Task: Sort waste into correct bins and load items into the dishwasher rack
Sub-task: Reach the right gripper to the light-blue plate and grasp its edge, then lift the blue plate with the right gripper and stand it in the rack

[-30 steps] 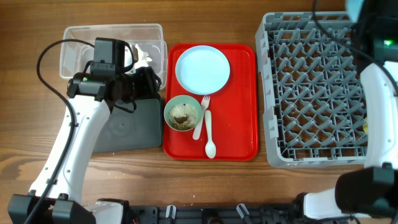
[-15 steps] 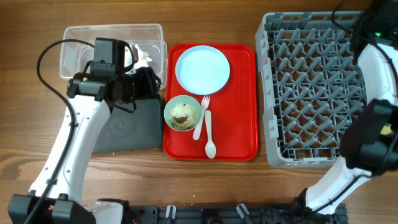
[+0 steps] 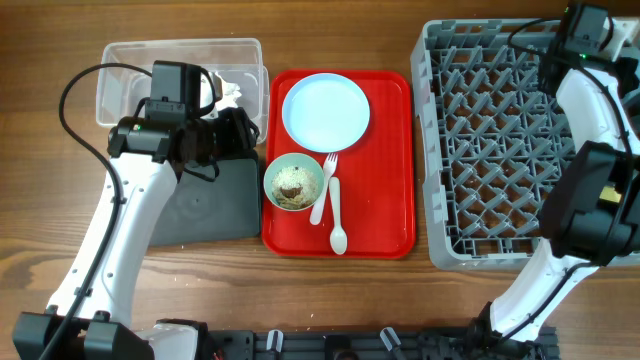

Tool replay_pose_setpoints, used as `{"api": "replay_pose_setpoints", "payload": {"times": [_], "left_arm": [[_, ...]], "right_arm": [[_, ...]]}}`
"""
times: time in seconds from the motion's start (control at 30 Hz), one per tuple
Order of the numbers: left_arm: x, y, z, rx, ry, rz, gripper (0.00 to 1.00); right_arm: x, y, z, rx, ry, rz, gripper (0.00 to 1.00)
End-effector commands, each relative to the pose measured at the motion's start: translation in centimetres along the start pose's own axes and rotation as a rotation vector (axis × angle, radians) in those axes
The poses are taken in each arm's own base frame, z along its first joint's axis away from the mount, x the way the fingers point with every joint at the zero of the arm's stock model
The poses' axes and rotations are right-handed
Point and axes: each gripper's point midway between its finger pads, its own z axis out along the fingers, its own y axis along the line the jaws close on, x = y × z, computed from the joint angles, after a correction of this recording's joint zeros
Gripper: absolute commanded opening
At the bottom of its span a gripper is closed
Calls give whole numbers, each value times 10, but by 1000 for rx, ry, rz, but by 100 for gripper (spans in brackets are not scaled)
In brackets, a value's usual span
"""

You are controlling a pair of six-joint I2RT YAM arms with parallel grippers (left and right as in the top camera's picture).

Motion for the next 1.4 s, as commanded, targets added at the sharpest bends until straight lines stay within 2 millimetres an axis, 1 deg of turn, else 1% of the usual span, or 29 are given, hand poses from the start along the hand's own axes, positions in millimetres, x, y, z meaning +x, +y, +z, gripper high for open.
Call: {"api": "replay_pose_setpoints", "payload": {"times": [0.0, 0.07, 0.1, 0.13, 0.2, 0.23, 0.27, 0.37, 0.4, 0.5, 0.53, 0.57, 0.63, 0.67, 0.7, 0.73, 0.8, 0.83, 0.87, 0.97, 1.03, 1.1, 1.13, 1.23, 1.3, 1.37], "left_arm": [[-5, -1, -8, 0, -30, 9, 62], [-5, -1, -8, 0, -31, 9, 62], [-5, -1, -8, 0, -31, 9, 62], [-5, -1, -8, 0, -31, 9, 62], [-5, -1, -8, 0, -31, 10, 62], [-5, -1, -8, 0, -31, 10, 62], [-5, -1, -8, 0, -31, 10, 62], [-5, -1, -8, 0, -31, 10, 62], [-5, -1, -8, 0, -31, 10, 62], [-5, -1, -8, 0, -31, 10, 62], [-5, -1, -8, -1, -31, 10, 62], [-5, -1, -8, -1, -31, 10, 62], [-5, -1, -8, -1, -31, 10, 62], [-5, -1, -8, -1, -31, 10, 62], [-5, -1, -8, -1, -31, 10, 62], [-5, -1, -8, -1, -31, 10, 62], [-5, -1, -8, -1, -30, 10, 63], [-5, -1, -8, -1, -30, 10, 64], [-5, -1, -8, -1, -30, 10, 64], [-4, -1, -8, -2, -29, 10, 66], [-3, 0, -8, -4, -25, 8, 67], [-2, 0, -7, -6, -21, 7, 67], [-2, 0, -7, -6, -19, 6, 67], [-1, 1, -7, -8, -16, 6, 67], [-1, 1, -8, -9, -14, 5, 67], [0, 1, -7, -9, -13, 5, 67]], "right_arm": [[9, 32, -6, -107, 13, -8, 4], [14, 44, -12, -158, 24, -51, 4], [16, 46, -14, -169, 29, -64, 5], [19, 47, -16, -173, 36, -75, 11], [23, 45, -18, -177, 52, -59, 34], [24, 44, -20, -195, 57, -51, 43], [23, 46, -23, -229, 56, -52, 53], [16, 42, -38, -327, 40, -34, 64], [11, 38, -44, -357, 27, -20, 67], [-5, 22, -67, -450, -24, 39, 80], [-9, 19, -75, -490, -40, 52, 81], [-15, 19, -88, -557, -63, 66, 82], [-25, 27, -131, -791, -120, 83, 82], [-29, 35, -162, -953, -151, 81, 82], [-30, 39, -182, -1054, -169, 76, 82], [-29, 47, -218, -1232, -194, 59, 82], [-23, 60, -272, -1477, -214, 15, 80], [-18, 65, -291, -1551, -211, -10, 79], [-12, 73, -307, -1598, -202, -41, 79], [7, 95, -342, -1643, -172, -129, 79], [20, 112, -360, -1646, -165, -192, 79], [36, 136, -372, -1608, -147, -262, 79], [44, 147, -374, -1583, -125, -277, 79], [65, 180, -373, -1477, -33, -278, 79], [81, 202, -368, -1408, 39, -264, 73], [95, 220, -362, -1356, 101, -249, 64]]}}
